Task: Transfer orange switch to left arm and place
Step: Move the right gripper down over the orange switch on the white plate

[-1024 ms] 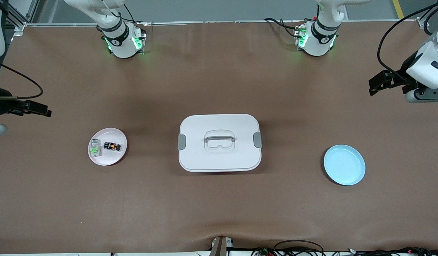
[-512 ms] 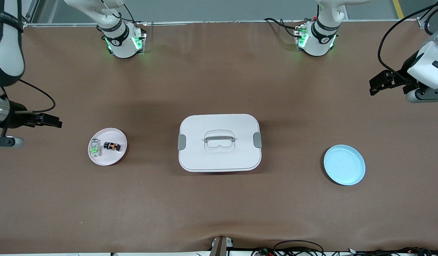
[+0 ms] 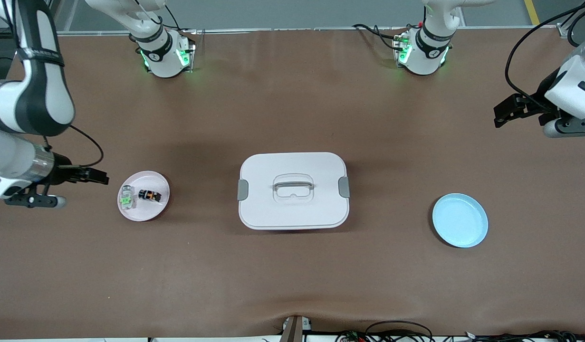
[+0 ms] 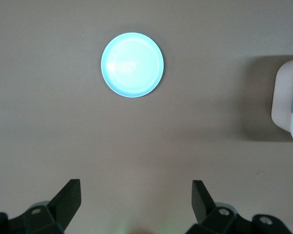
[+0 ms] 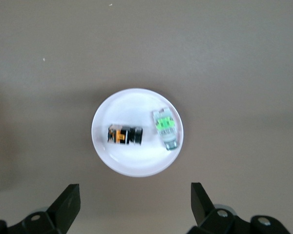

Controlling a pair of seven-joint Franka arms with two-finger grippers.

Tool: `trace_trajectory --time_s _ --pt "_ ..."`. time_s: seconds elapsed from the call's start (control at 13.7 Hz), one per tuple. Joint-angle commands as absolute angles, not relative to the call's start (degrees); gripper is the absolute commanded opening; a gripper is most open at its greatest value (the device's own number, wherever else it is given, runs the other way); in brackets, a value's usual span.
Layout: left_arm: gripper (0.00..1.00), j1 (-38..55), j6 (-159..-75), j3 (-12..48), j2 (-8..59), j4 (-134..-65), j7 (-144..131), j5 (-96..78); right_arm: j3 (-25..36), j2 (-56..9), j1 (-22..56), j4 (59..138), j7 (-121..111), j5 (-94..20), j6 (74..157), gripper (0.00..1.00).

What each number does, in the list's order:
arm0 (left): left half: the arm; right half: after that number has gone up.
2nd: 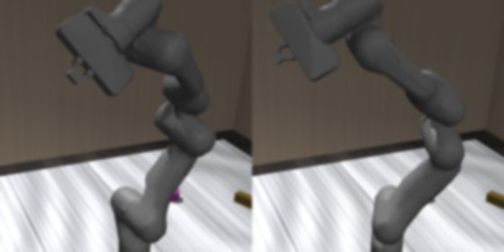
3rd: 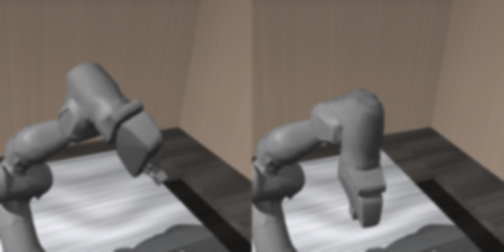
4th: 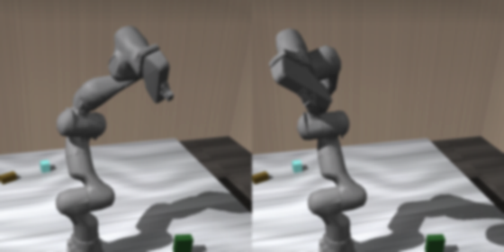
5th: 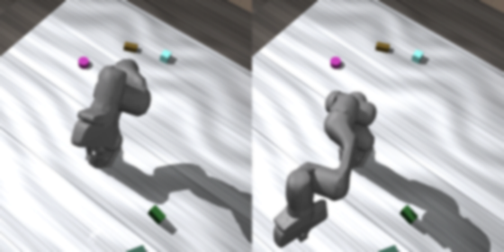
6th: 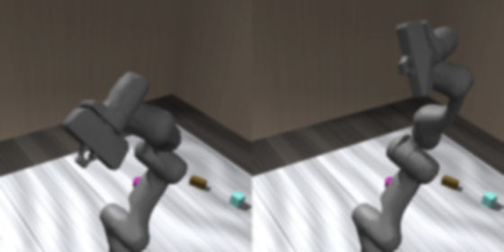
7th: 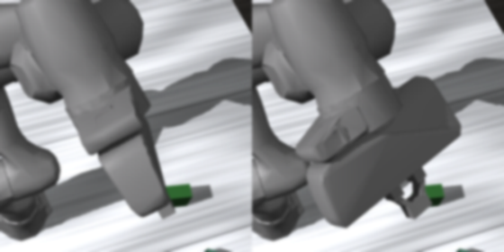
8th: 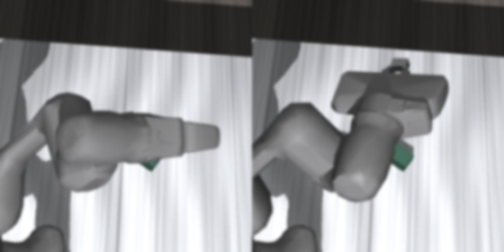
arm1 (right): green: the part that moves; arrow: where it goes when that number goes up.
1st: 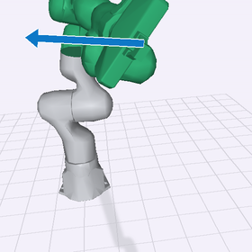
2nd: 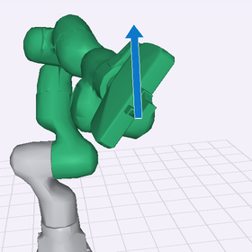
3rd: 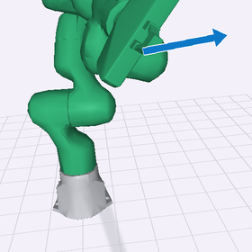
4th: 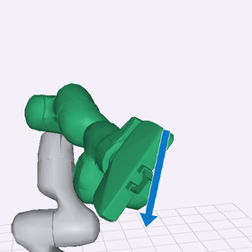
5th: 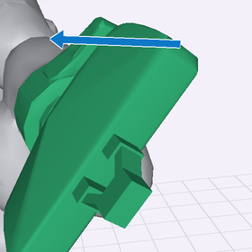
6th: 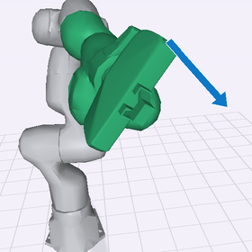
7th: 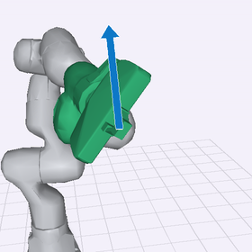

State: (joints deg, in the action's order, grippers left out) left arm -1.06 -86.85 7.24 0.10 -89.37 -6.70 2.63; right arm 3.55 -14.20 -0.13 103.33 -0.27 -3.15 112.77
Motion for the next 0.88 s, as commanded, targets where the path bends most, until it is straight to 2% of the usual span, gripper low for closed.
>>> trace_trajectory --time_s 0.0,0.59,0.8 --pt "1.0 -1.3 -86.3 7.4 0.6 -88.2 -5.5 3.4 3.5 -15.7 0.1 106.6 1.1 -3.9 118.3 1.0" --pt "1.0 -1.3 -86.3 7.4 0.6 -88.2 -5.5 3.4 3.6 -23.7 1.8 106.8 5.4 -6.1 127.3 1.0" --pt "1.0 -1.3 -86.3 7.4 0.6 -88.2 -5.5 3.3 3.6 -25.8 2.2 108.2 5.3 -6.1 133.0 1.0"
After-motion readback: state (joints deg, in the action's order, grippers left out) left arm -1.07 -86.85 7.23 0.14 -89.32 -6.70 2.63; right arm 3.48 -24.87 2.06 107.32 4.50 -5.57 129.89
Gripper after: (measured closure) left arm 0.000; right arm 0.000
